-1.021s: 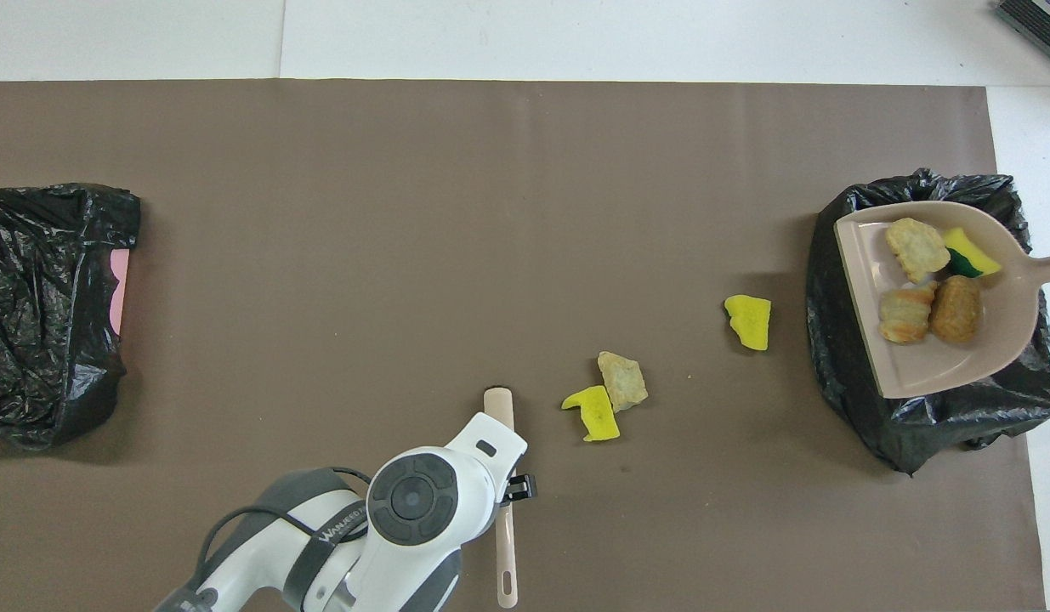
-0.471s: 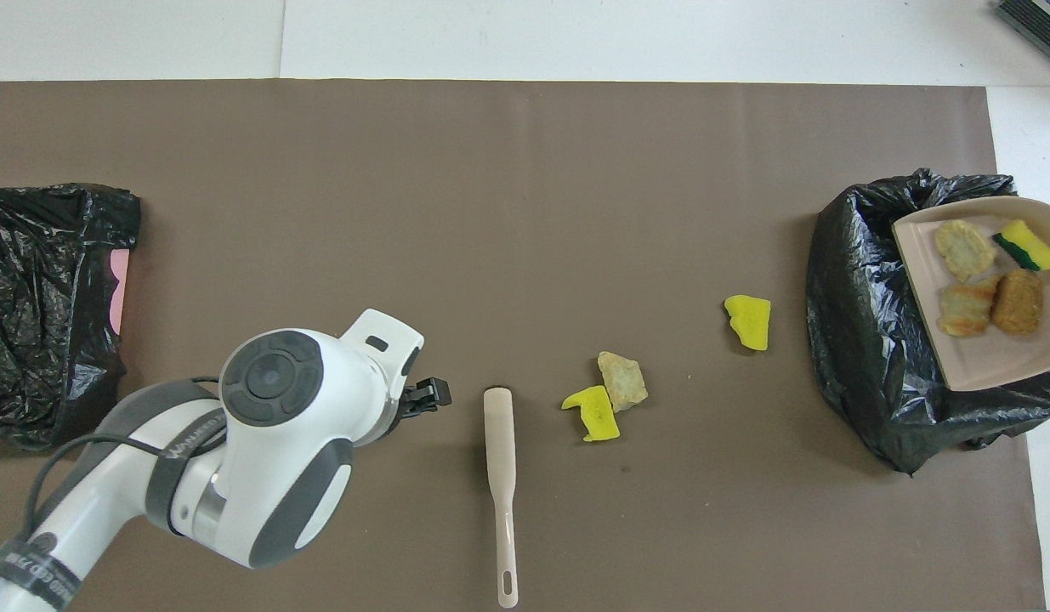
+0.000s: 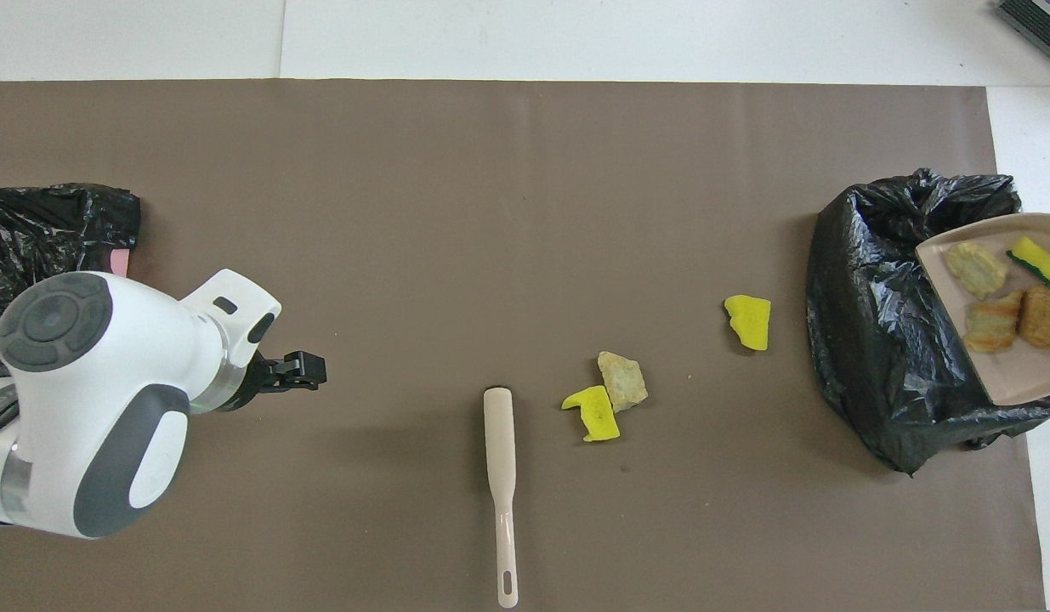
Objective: Sweep and dump trash in bin
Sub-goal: 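Tip the dustpan over the trash bag with the right gripper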
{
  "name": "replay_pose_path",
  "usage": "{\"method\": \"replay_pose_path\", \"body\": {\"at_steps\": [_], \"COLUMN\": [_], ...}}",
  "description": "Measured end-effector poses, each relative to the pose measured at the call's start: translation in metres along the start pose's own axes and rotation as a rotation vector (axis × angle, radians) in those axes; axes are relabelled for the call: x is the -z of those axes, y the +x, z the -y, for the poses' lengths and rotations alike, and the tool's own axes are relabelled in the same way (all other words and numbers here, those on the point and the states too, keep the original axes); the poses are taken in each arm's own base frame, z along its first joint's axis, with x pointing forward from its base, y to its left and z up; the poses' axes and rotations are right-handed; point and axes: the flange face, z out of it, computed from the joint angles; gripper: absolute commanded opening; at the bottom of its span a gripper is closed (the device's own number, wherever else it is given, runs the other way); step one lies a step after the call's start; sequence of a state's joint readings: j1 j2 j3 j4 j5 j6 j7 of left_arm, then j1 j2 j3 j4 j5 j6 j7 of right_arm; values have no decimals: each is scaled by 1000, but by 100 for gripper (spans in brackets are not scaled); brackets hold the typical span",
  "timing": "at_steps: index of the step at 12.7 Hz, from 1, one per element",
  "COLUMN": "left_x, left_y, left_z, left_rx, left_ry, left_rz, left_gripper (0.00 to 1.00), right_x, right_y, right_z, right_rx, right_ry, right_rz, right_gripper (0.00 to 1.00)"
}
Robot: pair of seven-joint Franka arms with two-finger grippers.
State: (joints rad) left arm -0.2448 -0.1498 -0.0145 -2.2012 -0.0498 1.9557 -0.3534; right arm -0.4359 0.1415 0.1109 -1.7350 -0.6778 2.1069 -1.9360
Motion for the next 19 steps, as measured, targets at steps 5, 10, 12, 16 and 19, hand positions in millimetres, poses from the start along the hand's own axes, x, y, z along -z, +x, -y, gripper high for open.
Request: {"method": "replay_pose_path", "body": {"at_steps": [5,10,12,16,19], "left_x": [41,116,144,202,219], "left_y": [31,39,38,24,20], "left_z": [75,91,89,86,82], "left_rx": [-123,-157,-161,-166,-173], "left_ry": [-10,23,32,32,31], "left_rz": [-53,-41,-41,-58,-83], "left_gripper": [100,100,100,100,100], "right_x": [41,54,52,40,43], "right_y": [22,48,47,29,29], "right_z": [1,25,27,40,39], "right_rx": [-26,-5,-1,-6,5], "right_ry": [-51,-93,-92,-101,-106], "right_rz": [151,221,229,239,242], "right_gripper": [0,0,0,0,0]}}
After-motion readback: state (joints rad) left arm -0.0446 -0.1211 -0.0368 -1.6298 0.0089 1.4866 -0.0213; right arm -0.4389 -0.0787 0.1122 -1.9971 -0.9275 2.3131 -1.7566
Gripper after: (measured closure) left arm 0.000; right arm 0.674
